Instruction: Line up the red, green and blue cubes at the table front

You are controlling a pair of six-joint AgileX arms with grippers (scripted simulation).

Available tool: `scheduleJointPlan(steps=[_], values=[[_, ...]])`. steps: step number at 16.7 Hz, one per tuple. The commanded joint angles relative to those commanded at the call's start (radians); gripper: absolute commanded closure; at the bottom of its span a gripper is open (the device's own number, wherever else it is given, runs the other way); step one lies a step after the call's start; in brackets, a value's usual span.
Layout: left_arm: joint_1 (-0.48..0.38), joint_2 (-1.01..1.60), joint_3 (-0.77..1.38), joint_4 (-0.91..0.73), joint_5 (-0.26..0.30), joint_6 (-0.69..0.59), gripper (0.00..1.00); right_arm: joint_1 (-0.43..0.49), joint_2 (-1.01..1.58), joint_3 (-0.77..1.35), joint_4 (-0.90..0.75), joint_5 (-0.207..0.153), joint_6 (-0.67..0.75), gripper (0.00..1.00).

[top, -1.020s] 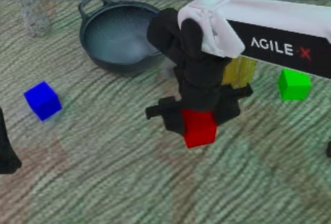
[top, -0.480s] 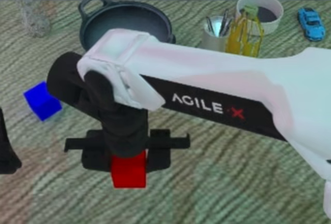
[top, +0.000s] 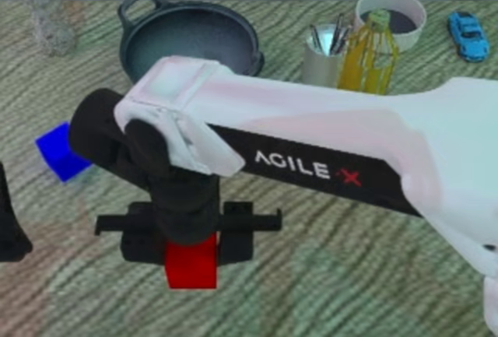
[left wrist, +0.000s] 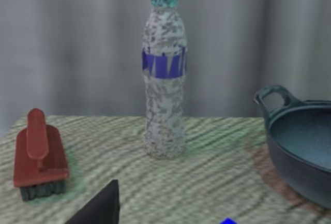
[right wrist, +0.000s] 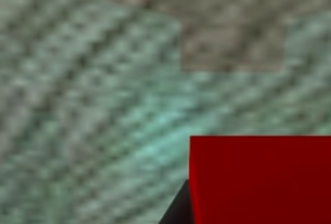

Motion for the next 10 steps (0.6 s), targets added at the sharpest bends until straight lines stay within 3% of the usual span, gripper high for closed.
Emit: scheduleJointPlan(steps=[5,10], values=[[0.0,0.0,0.0,0.0,0.0,0.0,0.0,0.004,0.041,-0.13,0.176,0.001,0.003,1.0],[0.0,0.0,0.0,0.0,0.0,0.0,0.0,0.006,0.049,-0.152,0.2,0.002,0.004,1.0]])
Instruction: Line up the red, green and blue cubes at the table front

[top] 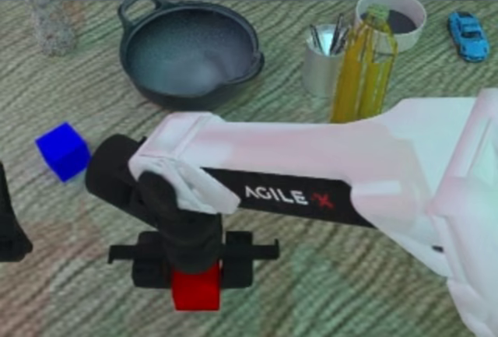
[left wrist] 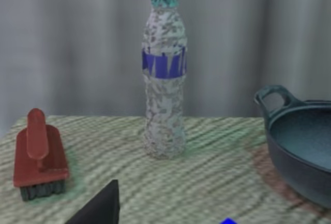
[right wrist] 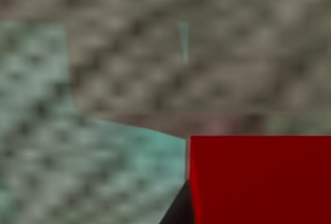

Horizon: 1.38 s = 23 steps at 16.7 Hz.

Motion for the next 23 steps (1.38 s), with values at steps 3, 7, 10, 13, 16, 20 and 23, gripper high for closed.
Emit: scheduleJointPlan(steps=[3,7,10,13,16,20,23], values=[[0.0,0.0,0.0,0.0,0.0,0.0,0.0,0.0,0.0,0.0,0.0,0.0,0.0,0.77],[0.0,0.0,0.0,0.0,0.0,0.0,0.0,0.0,0.0,0.0,0.0,0.0,0.0,0.47],[0.0,0.0,0.0,0.0,0.0,0.0,0.0,0.0,0.0,0.0,0.0,0.0,0.0,0.25],[0.0,0.0,0.0,0.0,0.0,0.0,0.0,0.0,0.0,0.0,0.0,0.0,0.0,0.02],[0.0,0.0,0.0,0.0,0.0,0.0,0.0,0.0,0.0,0.0,0.0,0.0,0.0,0.0],[0.0,0.0,0.0,0.0,0.0,0.0,0.0,0.0,0.0,0.0,0.0,0.0,0.0,0.0],[0.0,0.0,0.0,0.0,0.0,0.0,0.0,-0.001,-0.001,0.004,-0.004,0.0,0.0,0.0]])
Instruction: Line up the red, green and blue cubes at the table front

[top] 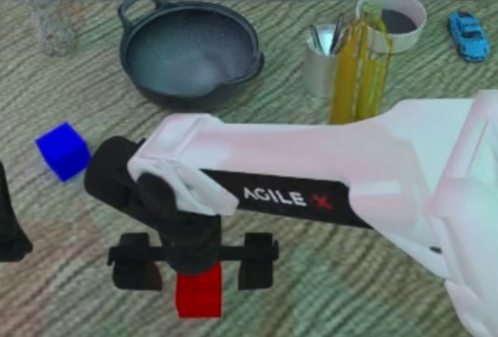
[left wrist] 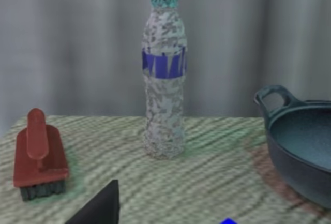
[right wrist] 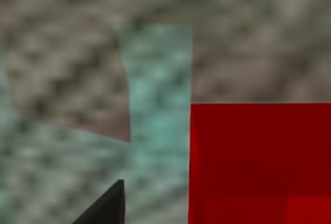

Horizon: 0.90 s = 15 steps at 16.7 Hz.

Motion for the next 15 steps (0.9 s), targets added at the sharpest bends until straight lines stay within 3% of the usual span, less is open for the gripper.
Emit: scheduleJointPlan(steps=[7,15], values=[[0.0,0.0,0.0,0.0,0.0,0.0,0.0,0.011,-0.049,0.164,-0.22,-0.001,0.003,0.0],[0.0,0.0,0.0,0.0,0.0,0.0,0.0,-0.031,-0.05,0.183,-0.235,-0.001,-0.035,0.0]])
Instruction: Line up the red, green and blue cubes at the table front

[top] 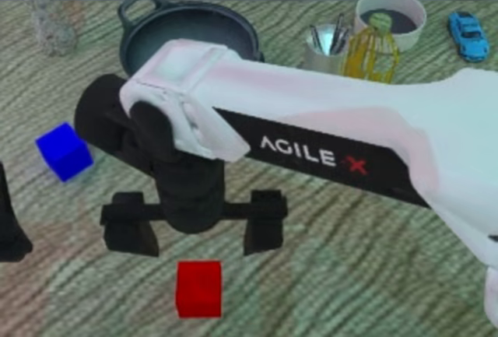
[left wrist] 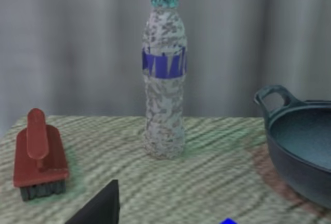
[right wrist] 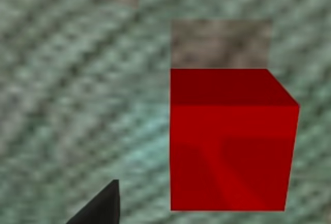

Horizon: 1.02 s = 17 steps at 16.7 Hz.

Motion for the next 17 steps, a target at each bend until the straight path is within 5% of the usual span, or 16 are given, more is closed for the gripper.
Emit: scheduleJointPlan(steps=[4,12,17], values=[[0.0,0.0,0.0,0.0,0.0,0.0,0.0,-0.178,0.018,0.025,-0.006,-0.004,-0.179,0.0],[0.0,0.0,0.0,0.0,0.0,0.0,0.0,-0.726,0.073,0.071,-0.032,-0.016,-0.741,0.0],[0.0,0.0,0.0,0.0,0.0,0.0,0.0,-0.87,0.078,0.094,-0.028,-0.021,-0.886,0.0]])
